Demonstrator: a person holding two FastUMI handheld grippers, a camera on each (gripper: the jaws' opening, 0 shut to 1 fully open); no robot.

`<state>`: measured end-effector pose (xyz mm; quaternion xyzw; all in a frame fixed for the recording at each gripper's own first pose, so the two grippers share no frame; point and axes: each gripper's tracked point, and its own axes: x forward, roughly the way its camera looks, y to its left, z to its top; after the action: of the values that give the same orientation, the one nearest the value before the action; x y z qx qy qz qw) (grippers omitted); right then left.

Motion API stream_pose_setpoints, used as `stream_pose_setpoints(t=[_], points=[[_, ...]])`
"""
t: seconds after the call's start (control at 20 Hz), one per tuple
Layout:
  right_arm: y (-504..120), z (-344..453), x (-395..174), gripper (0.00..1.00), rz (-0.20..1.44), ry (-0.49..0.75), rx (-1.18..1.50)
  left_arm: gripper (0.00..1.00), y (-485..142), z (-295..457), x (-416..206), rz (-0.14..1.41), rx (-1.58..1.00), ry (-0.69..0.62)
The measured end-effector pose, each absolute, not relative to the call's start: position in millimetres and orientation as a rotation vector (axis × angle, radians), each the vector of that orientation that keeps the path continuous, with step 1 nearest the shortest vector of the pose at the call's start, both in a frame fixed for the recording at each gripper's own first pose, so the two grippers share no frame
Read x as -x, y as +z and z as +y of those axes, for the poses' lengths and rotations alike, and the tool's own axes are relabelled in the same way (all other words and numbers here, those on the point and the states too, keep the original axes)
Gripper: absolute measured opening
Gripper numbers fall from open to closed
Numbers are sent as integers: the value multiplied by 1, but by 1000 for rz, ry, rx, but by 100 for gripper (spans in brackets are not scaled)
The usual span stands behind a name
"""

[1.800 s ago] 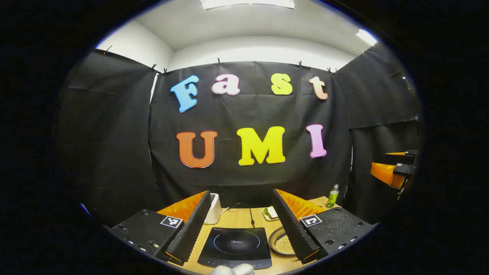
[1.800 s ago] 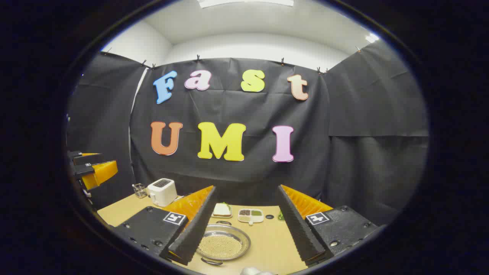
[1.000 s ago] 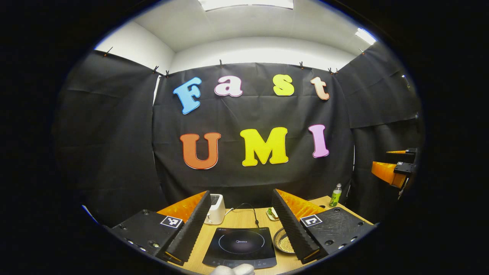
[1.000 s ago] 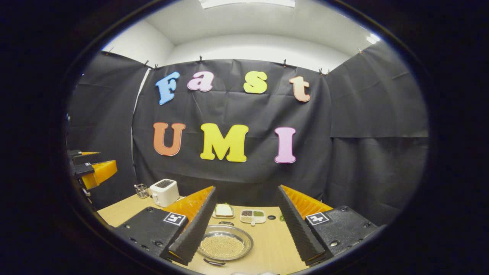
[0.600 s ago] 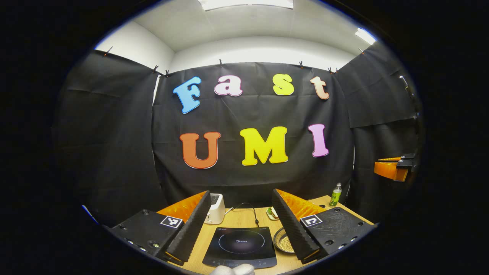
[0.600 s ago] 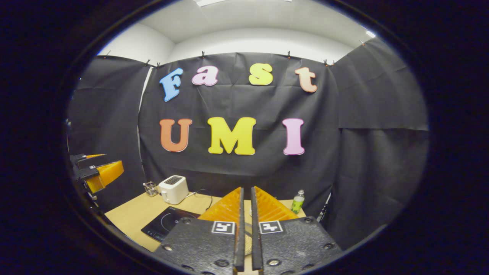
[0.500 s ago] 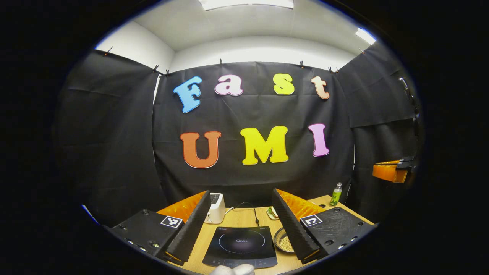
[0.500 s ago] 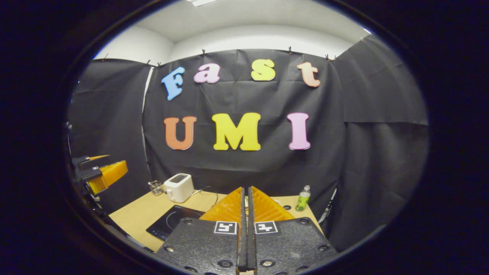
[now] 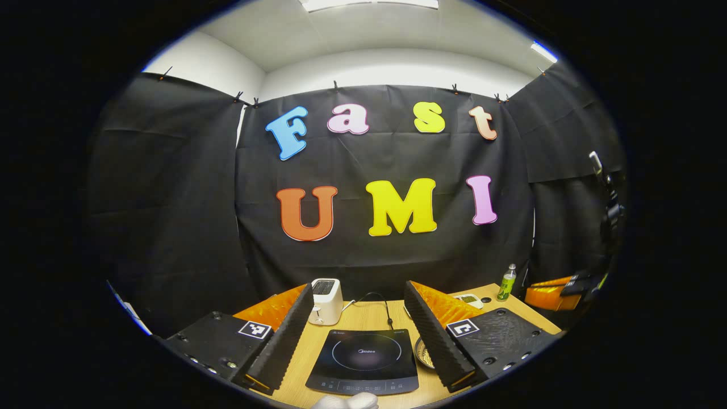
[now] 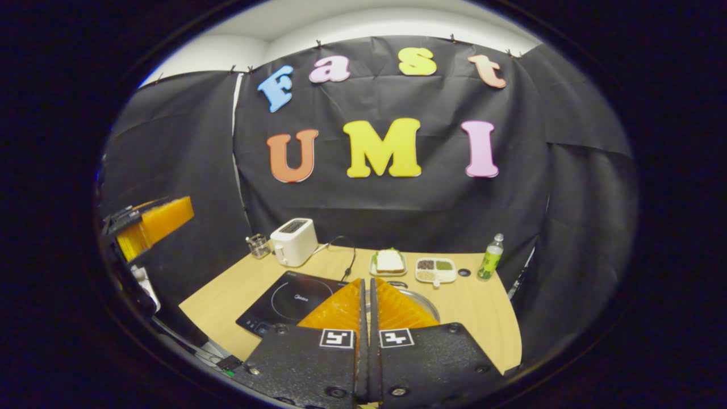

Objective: First push the handle of the pot to place it horizontally, then grasp the pot with both hands and set it on the induction cooktop.

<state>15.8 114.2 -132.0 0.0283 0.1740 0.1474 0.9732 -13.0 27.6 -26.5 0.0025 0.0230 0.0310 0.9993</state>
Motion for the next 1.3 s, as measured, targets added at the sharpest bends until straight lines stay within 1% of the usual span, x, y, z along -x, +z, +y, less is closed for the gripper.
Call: stream_pose_setpoints(t=[0.05, 0.15, 0.35, 0.4, 0.45, 0.5, 0.8, 0.9, 0.95, 1.0, 1.25, 1.3], points=[[-146, 123, -16, 4, 378, 312, -52, 96, -29, 29, 13, 50, -4, 67], [-173, 137, -17, 4, 427, 337, -30, 96, -33, 33, 14, 60, -3, 73], [-233, 161, -18, 4, 553, 378, -18, 96, -39, 41, 18, 68, -3, 91], [-249, 165, -17, 1, 581, 386, -17, 96, -41, 43, 19, 70, 2, 96], [-264, 168, -16, 1, 621, 389, -9, 96, -44, 45, 18, 75, 4, 100], [-279, 171, -14, 4, 646, 392, -3, 96, -47, 47, 18, 83, 2, 106], [-355, 183, -4, 4, 792, 391, 36, 96, -58, 56, 19, 112, -2, 126], [-372, 184, -2, 4, 833, 384, 24, 96, -60, 57, 18, 115, 5, 127], [-379, 184, -2, 1, 844, 381, 24, 96, -60, 57, 18, 117, 11, 124], [-385, 184, -3, 4, 856, 378, 30, 96, -60, 57, 17, 117, 12, 128], [-402, 182, -10, 4, 883, 357, 46, 96, -65, 63, 15, 128, 6, 139], [-406, 180, -9, 1, 890, 351, 48, 96, -65, 63, 15, 130, 5, 140]])
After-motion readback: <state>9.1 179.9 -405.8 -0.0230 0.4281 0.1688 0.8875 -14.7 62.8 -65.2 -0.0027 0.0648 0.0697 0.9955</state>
